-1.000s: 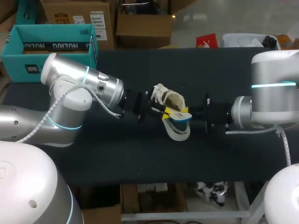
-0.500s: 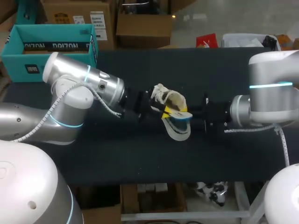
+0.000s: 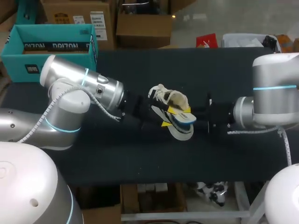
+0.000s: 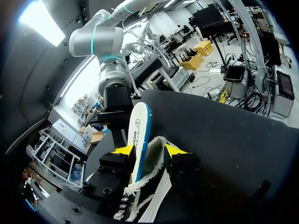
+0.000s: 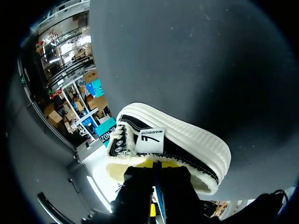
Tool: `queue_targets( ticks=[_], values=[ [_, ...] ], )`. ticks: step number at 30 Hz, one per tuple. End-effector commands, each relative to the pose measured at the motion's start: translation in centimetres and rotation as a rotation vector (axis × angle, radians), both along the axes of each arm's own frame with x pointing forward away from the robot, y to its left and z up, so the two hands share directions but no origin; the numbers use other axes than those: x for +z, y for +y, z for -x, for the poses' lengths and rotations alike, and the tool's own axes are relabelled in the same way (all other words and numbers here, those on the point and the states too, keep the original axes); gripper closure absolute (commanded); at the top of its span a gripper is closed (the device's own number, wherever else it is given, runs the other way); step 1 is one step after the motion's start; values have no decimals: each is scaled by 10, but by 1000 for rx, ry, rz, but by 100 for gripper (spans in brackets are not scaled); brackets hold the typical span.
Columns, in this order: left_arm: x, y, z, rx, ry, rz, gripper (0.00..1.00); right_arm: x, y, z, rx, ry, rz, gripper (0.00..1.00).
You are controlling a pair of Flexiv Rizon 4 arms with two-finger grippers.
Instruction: Open the shoe tongue, take the insole out of the shoe, put the insole back into the shoe, and pack the shoe into the shoebox
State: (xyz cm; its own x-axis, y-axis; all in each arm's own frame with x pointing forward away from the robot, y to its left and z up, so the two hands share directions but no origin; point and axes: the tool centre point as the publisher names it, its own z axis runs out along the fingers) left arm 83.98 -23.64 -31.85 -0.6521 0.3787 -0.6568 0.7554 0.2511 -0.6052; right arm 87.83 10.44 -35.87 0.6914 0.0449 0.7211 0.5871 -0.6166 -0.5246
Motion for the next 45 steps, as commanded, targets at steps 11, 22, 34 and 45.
queue_targets(
  ticks=[11,22,34,45],
  values=[
    [-1,-14,6,5,-32,-9,100,1,0,4,16,6,-5,100],
    [-3,-11,5,24,-22,-15,100,20,-10,38,-40,-9,39,60],
    [-5,-14,6,40,-21,-27,100,14,-7,35,-25,-15,39,100],
    [-14,-5,-16,98,18,-42,100,3,0,11,13,-14,47,100]
  ],
)
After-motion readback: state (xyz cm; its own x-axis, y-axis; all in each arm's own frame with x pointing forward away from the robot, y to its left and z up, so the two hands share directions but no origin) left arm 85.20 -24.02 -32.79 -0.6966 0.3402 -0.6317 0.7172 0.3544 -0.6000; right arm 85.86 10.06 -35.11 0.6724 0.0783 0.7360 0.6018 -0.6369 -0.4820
